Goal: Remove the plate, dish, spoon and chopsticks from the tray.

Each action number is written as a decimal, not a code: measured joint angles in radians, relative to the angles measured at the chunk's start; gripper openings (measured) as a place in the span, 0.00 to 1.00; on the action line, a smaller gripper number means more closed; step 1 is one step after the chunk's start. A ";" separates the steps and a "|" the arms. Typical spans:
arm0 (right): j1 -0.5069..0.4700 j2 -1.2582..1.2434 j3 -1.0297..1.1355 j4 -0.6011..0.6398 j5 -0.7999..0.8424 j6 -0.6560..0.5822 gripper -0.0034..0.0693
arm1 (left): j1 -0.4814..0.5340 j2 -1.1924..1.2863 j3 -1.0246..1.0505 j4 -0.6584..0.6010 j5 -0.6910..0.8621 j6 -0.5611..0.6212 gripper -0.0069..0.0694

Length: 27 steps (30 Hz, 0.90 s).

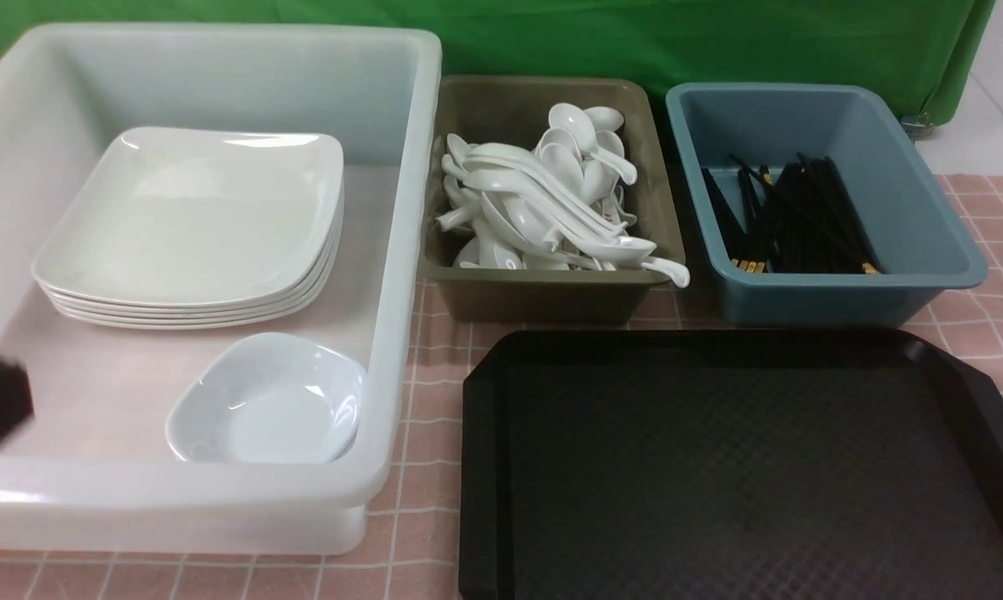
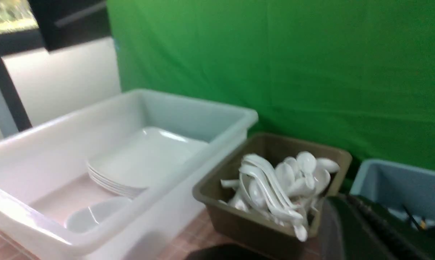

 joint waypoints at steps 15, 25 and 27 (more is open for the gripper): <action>0.000 -0.261 0.216 -0.003 -0.206 0.040 0.17 | 0.000 -0.179 0.296 -0.080 -0.216 -0.008 0.09; 0.000 -0.262 0.216 -0.003 -0.206 0.044 0.22 | 0.000 -0.179 0.296 -0.080 -0.218 -0.010 0.09; 0.000 -0.262 0.216 -0.003 -0.206 0.045 0.22 | 0.000 -0.179 0.296 -0.080 -0.218 -0.010 0.09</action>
